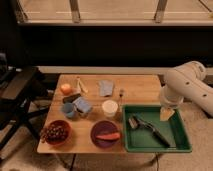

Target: Place apple in paper cup

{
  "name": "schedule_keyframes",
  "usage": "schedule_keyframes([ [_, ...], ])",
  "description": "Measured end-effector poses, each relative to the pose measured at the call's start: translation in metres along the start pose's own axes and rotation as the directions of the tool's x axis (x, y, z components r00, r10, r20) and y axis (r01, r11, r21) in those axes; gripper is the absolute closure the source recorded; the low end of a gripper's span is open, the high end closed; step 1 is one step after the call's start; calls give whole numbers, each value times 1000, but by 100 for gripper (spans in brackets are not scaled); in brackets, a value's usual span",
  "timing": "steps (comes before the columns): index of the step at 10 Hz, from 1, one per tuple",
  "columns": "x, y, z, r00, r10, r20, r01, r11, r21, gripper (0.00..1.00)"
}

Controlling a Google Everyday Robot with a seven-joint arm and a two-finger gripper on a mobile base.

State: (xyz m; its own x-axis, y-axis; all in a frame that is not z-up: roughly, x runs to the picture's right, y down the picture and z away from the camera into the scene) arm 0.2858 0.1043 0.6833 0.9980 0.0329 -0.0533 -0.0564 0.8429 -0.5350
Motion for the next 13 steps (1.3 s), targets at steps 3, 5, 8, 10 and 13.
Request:
schedule_keyframes([
  [3,0,0,0,1000,0,0,0,1000,0,35],
  [5,0,0,0,1000,0,0,0,1000,0,35],
  [8,0,0,1,1000,0,1,0,1000,-1,35],
  [10,-1,0,1,1000,0,2,0,1000,-1,35],
  [13,-1,0,1,1000,0,2,0,1000,-1,35],
])
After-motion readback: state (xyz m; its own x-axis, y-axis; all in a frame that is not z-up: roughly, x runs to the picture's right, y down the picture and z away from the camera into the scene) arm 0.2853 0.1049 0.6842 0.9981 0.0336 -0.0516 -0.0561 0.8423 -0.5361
